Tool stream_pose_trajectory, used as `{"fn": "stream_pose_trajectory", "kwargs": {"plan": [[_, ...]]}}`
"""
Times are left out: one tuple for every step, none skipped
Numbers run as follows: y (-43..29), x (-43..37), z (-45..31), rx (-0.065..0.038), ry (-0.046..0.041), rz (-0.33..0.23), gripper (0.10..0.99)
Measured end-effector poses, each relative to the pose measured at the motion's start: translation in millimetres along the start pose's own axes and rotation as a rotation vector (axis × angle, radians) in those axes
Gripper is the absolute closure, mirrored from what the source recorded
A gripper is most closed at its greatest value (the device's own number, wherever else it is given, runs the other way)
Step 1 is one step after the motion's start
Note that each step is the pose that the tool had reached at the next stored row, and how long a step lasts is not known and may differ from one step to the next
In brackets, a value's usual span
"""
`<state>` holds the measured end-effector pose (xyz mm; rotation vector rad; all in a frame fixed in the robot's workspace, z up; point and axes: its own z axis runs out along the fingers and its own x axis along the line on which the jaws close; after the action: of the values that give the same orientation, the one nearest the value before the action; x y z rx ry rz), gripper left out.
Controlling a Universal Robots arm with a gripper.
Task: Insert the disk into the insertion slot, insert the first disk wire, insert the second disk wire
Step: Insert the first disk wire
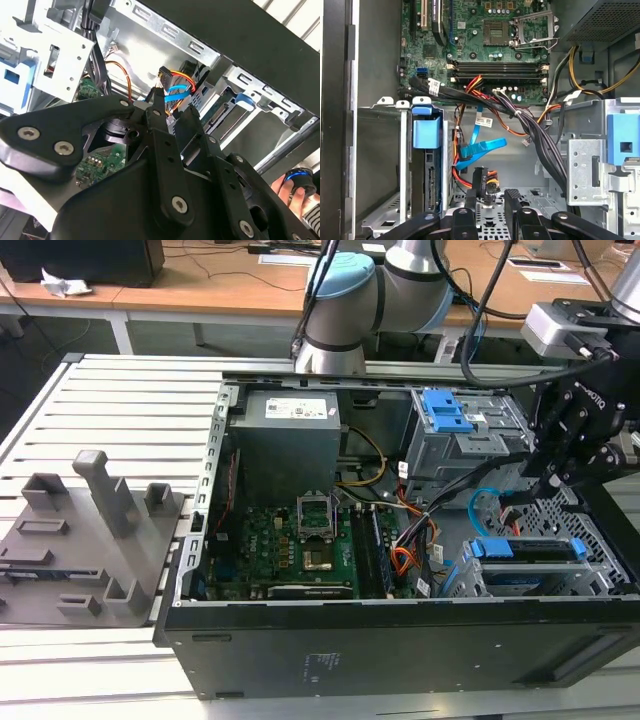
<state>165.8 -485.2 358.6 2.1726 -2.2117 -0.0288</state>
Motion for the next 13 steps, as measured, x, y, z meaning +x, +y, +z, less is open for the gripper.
{"fn": "stream_pose_trajectory", "kwargs": {"plan": [[1.7, 0.3, 0.0, 0.003, 0.0022, 0.0, 0.725], [5.0, 0.6, 0.3, 0.005, 0.0042, 0.0, 0.725], [8.4, 0.8, 0.9, 0.005, 0.0057, 0.0, 0.725], [10.3, 0.9, 1.6, 0.005, 0.0064, 0.001, 0.725], [12.3, 1.0, 2.9, 0.005, 0.0074, 0.001, 0.725], [13.1, 1.0, 4.1, 0.005, 0.008, 0.001, 0.725], [13.4, 0.9, 7.0, 0.005, 0.0104, 0.001, 0.725], [13.4, 0.9, 8.0, 0.005, 0.0127, 0.001, 0.725], [13.4, 0.9, 8.5, 0.005, 0.0163, 0.001, 0.725], [13.4, 0.9, 9.5, 0.005, 0.0225, 0.001, 0.725], [13.4, 0.8, 10.0, 0.006, 0.0258, 0.001, 0.725], [13.4, 0.9, 10.2, 0.006, 0.0266, 0.001, 0.725], [13.3, 0.9, 10.2, 0.006, 0.0268, 0.001, 0.725]]}}
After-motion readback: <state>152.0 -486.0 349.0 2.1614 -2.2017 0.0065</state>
